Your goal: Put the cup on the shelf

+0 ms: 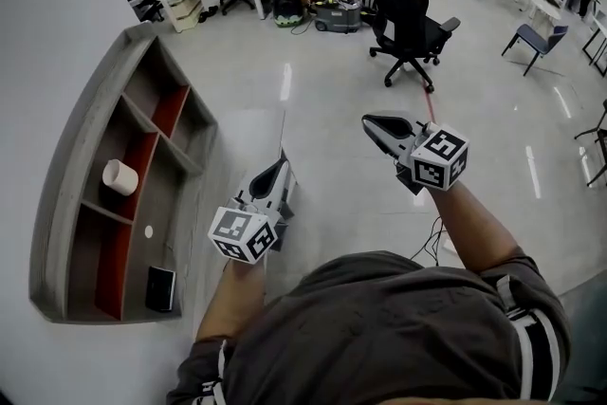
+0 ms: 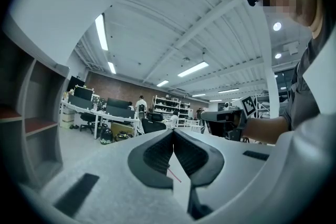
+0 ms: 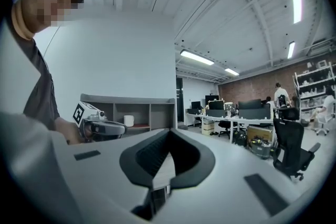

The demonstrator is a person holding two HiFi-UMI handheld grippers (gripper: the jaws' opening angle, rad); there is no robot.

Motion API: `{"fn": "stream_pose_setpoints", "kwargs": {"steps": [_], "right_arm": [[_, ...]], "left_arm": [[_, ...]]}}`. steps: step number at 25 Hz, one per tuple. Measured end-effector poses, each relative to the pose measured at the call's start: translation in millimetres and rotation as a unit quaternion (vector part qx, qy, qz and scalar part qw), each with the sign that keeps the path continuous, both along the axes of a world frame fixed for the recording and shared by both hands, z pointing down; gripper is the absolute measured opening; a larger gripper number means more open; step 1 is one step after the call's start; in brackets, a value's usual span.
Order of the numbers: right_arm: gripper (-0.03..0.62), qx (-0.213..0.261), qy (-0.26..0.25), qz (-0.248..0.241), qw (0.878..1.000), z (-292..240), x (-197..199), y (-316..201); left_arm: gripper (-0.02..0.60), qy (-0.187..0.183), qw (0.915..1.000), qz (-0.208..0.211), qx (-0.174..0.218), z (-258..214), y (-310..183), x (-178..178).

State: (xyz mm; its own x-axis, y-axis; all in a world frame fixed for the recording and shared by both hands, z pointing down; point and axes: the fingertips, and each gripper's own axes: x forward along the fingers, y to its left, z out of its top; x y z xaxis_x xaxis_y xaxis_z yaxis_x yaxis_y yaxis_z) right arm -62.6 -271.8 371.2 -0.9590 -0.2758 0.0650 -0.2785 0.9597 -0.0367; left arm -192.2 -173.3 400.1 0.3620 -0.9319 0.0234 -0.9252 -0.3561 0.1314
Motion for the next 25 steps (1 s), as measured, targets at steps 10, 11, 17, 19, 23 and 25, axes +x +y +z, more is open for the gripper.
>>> {"fn": "stream_pose_setpoints", "kwargs": {"steps": [10,11,17,19,23,25], "right_arm": [[-0.011,0.003,0.014,-0.006,1.000,6.3,-1.2,-1.3],[-0.010,0.003,0.014,-0.007,1.000,6.1,-1.5,-1.3],[-0.011,0.007,0.019,-0.009,1.000,6.4,-3.8,-2.0],[-0.011,0.011,0.023,-0.008,1.000,7.5,-3.8,-2.4],[-0.011,0.012,0.028,-0.007,1.000,9.1,-4.0,-3.9],[-0.011,0.013,0.030,-0.007,0.999,9.2,-4.1,-3.4]], "left_arm": [[-0.002,0.002,1.0000,-0.003,0.004,0.5,-2.3,-2.1],[0.000,0.002,1.0000,-0.004,0.004,0.0,-2.2,-2.3],[-0.002,0.002,1.0000,-0.005,0.005,-0.8,-3.4,-3.1],[0.000,0.002,1.0000,-0.004,0.005,0.2,-4.1,-2.5],[-0.002,0.003,1.0000,-0.004,0.004,1.6,-5.2,-2.2],[0.000,0.003,1.0000,-0.004,0.004,1.0,-4.8,-2.7]]}}
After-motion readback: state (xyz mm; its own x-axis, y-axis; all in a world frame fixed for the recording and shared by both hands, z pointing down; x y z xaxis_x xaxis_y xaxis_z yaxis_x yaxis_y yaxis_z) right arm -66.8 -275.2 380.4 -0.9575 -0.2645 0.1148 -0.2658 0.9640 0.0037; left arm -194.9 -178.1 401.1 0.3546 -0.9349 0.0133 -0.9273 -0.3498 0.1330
